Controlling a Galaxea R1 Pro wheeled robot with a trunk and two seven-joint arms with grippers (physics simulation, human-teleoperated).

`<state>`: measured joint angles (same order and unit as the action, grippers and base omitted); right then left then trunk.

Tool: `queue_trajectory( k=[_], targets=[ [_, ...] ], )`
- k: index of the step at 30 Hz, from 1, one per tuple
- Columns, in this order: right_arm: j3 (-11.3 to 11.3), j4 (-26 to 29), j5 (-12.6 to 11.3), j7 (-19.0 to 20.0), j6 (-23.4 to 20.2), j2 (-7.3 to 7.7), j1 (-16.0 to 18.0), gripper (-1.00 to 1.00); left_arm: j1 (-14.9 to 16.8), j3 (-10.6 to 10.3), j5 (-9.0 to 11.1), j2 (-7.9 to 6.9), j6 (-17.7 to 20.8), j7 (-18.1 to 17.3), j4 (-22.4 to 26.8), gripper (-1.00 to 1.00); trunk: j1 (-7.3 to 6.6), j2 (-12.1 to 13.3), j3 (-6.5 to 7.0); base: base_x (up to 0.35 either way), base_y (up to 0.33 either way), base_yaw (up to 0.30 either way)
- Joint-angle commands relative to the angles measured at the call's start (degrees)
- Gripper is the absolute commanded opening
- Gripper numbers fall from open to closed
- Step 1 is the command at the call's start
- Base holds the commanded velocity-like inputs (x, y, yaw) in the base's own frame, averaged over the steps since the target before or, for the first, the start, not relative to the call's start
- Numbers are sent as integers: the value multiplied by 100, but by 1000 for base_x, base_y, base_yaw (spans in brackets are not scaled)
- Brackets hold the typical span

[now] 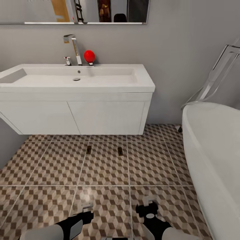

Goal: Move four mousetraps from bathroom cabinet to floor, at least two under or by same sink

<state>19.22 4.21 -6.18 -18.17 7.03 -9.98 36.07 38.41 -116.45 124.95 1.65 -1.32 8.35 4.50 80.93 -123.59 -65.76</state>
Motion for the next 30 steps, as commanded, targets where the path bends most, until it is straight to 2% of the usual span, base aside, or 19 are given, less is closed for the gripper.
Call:
queue_trajectory(
  k=[1, 8, 20, 26, 30],
  targets=[
    [51, -9, -60, 6, 94, -1, -43, 100, -30, -45, 36, -3, -18, 35, 16, 100, -23, 40, 15, 0, 0, 0],
    [54, -123, -37, 258, 455, -1, -297, 100, -225, -45, 37, -9, -36, 35, 10, 100, -177, 321, 141, 0, 0, 0],
    [58, -258, 74, 460, 574, -1, -483, 100, -400, -45, 45, -63, -43, 20, 19, 100, -441, 802, 356, 0, 0, 0],
    [56, -262, 360, 471, 614, -1, -694, 100, -441, -45, 43, -72, -43, 18, 44, 100, -572, 1043, 464, 0, 0, 0],
    [56, -265, 450, 472, 752, -1, -800, 100, -497, -45, 42, -72, -43, 13, 53, 100, -660, 1203, 536, 0, 0, 0]
  ],
)
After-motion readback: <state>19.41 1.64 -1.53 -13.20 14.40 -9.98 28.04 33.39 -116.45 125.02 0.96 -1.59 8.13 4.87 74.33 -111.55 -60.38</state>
